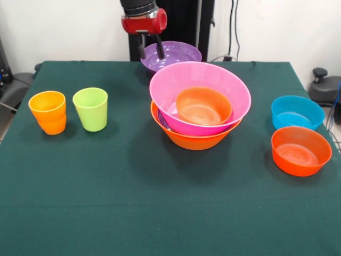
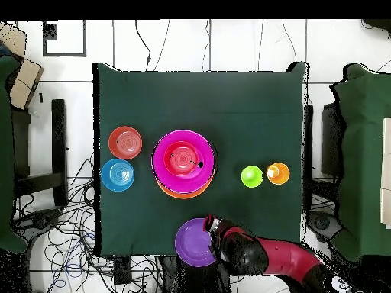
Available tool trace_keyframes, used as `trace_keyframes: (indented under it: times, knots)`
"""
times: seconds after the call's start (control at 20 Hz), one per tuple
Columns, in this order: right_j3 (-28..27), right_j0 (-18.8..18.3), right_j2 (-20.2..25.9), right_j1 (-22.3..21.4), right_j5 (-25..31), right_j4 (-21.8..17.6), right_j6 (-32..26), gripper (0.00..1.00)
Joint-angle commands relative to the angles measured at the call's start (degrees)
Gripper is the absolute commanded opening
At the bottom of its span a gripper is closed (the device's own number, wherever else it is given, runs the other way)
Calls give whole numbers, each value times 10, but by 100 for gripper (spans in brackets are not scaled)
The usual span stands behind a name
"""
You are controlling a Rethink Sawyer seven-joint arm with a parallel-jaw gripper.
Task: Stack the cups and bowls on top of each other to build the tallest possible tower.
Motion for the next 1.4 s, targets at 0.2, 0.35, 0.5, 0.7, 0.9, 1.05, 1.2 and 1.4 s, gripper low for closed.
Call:
trace_keyframes:
  times: [0.2, 0.35, 0.5, 0.7, 0.9, 1.05, 1.2, 1.4]
  knots:
    - [-66, 41, -56, 104, -76, -107, 12, 100]
    - [-73, 55, -76, 115, -85, -127, 15, 100]
    - [-68, 55, -82, 114, -89, -139, 18, 100]
    - [-42, 26, -67, 89, -75, -150, 11, 100]
    - [-4, -6, -24, 37, -26, -126, 2, 100]
    - [-4, -11, -16, 36, -10, -117, -1, 100]
    - [-1, -31, 5, 24, 12, -107, -12, 100]
    - [14, -61, 40, -6, 50, -86, -29, 100]
